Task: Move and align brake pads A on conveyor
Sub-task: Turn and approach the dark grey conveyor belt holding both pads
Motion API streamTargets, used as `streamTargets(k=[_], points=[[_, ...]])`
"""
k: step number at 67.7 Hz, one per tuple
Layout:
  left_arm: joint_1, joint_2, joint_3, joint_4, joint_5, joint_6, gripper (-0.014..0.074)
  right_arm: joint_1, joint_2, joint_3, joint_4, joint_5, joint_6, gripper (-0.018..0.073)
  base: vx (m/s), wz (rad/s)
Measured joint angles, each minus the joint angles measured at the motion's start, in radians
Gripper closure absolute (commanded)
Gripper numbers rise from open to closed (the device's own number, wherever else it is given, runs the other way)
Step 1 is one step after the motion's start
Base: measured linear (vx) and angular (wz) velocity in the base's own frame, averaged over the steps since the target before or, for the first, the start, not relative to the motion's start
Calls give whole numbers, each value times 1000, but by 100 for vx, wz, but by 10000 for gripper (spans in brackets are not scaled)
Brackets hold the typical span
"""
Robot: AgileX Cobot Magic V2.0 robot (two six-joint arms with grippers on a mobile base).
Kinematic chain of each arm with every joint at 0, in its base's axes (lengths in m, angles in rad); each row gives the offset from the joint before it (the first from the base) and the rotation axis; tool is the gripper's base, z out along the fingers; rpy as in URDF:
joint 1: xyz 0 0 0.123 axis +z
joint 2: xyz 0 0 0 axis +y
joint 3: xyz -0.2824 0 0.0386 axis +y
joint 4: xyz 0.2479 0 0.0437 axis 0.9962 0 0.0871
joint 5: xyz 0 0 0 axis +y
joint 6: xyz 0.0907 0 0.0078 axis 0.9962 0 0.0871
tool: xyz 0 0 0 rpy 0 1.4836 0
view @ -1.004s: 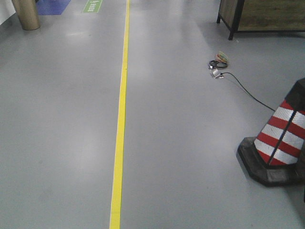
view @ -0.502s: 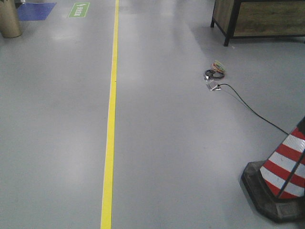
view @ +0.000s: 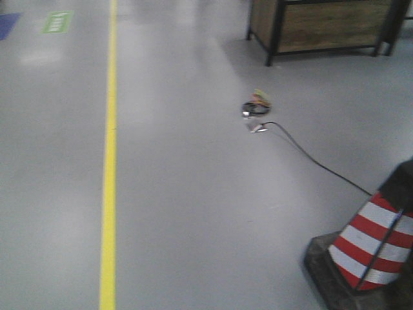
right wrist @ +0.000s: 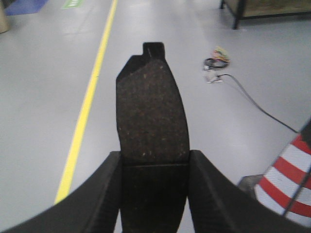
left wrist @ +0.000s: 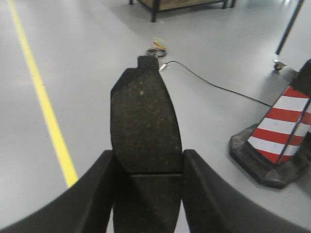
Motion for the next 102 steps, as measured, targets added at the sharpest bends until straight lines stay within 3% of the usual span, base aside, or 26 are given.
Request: streamTargets(k=[102], points=[[0, 0, 0, 0, 0, 0, 602, 0, 0, 0, 0, 0, 0, 564, 18, -76]])
